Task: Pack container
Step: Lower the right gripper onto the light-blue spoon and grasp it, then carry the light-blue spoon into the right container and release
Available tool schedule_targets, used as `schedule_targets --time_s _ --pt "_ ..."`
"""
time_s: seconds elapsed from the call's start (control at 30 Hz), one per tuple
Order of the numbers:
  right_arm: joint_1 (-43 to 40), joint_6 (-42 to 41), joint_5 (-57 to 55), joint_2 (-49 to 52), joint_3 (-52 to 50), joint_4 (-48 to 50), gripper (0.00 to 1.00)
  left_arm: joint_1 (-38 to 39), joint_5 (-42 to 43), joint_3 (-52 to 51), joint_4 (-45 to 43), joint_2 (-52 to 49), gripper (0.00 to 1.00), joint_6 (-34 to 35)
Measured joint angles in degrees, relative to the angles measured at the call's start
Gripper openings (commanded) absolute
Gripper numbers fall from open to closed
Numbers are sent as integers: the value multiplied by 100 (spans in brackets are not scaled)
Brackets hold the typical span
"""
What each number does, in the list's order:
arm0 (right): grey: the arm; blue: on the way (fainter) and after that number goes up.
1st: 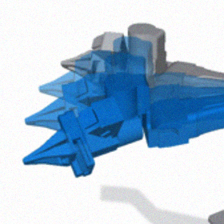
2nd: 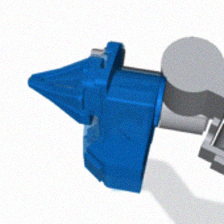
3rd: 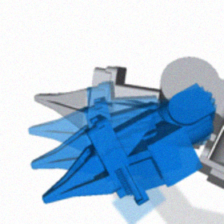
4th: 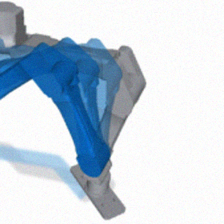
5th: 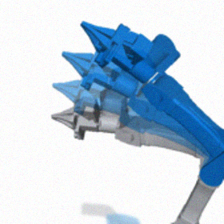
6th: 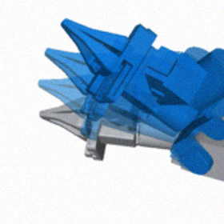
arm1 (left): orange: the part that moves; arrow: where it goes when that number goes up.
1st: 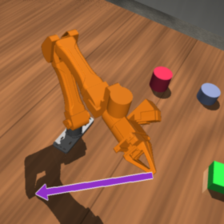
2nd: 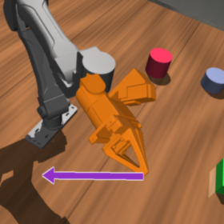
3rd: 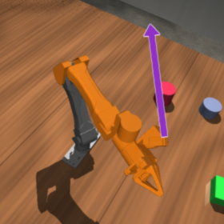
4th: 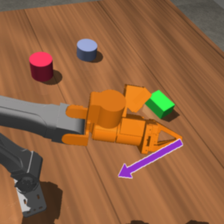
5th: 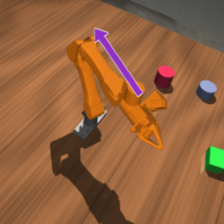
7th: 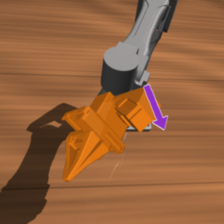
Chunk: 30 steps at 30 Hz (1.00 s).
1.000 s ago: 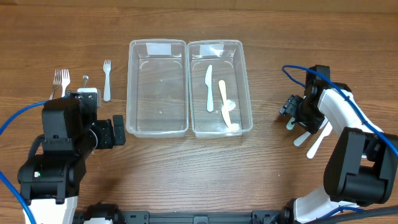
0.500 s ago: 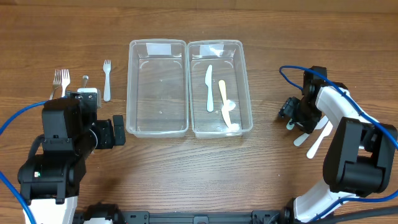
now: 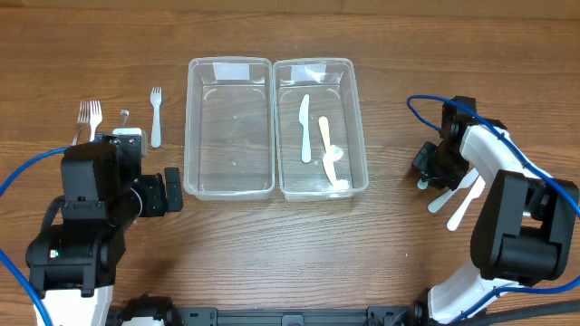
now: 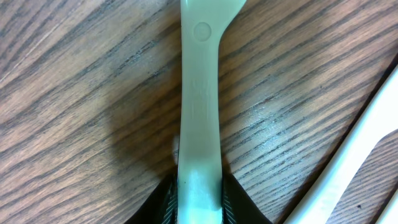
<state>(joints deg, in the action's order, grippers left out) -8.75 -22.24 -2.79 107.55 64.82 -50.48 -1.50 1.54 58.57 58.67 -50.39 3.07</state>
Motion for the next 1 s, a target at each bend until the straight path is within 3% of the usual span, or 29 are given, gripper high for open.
schedule_targets --time_s 0.17,0.3,0.43,0.6,0.67,0.83,0.93,1.0 --pt "0 -2 0 0 0 7 4 0 0 0 0 0 100 0" --pt "0 0 0 11 59 -92 4 0 0 0 -2 0 100 0" --pt "223 142 -68 13 817 -968 4 0 0 0 -9 0 100 0" --pt "1401 619 -299 -525 2452 -1633 4 0 0 0 0 0 100 0" --pt "2306 938 -321 -804 3010 -1648 4 0 0 0 2 0 100 0" --pt "3379 1207 -219 -605 3016 -1499 4 0 0 0 2 0 100 0" --pt "3554 1255 -31 52 2857 -1344 4 0 0 0 0 0 100 0" --pt "3595 1268 4 448 2820 -1252 10 0 0 0 2 0 100 0"
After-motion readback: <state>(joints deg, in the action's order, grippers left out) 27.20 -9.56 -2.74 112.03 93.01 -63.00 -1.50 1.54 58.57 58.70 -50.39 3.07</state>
